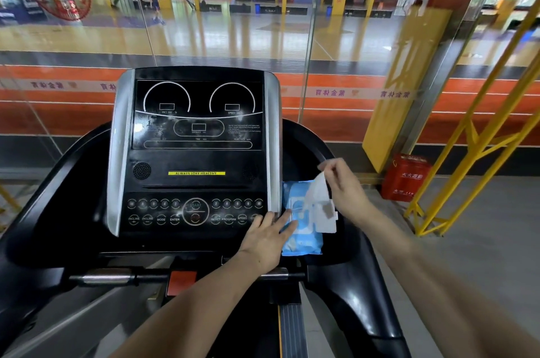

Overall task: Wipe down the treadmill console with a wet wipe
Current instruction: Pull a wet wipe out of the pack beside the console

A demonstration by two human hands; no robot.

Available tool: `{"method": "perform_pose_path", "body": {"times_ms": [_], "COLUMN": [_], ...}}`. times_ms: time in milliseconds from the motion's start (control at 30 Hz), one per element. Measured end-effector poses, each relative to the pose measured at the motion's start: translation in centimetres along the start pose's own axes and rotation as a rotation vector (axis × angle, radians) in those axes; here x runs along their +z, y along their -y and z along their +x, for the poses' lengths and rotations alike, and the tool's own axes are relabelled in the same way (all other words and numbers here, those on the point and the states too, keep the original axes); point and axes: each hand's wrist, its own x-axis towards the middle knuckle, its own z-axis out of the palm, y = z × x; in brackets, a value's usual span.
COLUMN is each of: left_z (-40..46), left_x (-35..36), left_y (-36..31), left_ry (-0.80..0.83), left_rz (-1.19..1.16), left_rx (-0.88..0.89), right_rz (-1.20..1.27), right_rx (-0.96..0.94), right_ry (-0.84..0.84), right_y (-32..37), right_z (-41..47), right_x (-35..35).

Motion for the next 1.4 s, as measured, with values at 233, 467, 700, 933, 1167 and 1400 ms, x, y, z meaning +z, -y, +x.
{"method": "perform_pose_path", "body": {"times_ms": [233, 467, 700, 933, 1167, 1400], "left_z": [0.5, 1.8, 0.3, -0.5, -0.8, -1.0], "left_x": [-2.2, -3.4, -1.6, -1.4, -1.6, -2.0], "left_y": [-0.4, -1.5, -2.0, -1.9, -1.6, -1.5], "left_ry": [-0.141, -0.080, -0.018, -0.003, 0.050, 0.062], "left_rz": [-0.181, -0.199, -0.129, -0.151, -0.101, -0.082], "left_rx": [-0.043, 0.043, 0.063, 0.090, 0.109, 0.103], "right_rz": [0.136, 0.137, -0.222, -0.147, -0.244, 0.049], "right_rx": [0.026, 0.263, 0.411, 0.464, 0.479, 0.407], "right_ry": [-0.109, -0.032, 0.149, 0.172, 0.114, -0.039], "right_y": [1.2, -2.6, -4.4, -3.3, -3.6, -2.8], "right_z": [-1.0, -4.0, -5.5, -6.3, -7.0, -8.1], "right_x": [-1.7, -0.1, 1.5, 1.9, 2.8, 2.5]}}
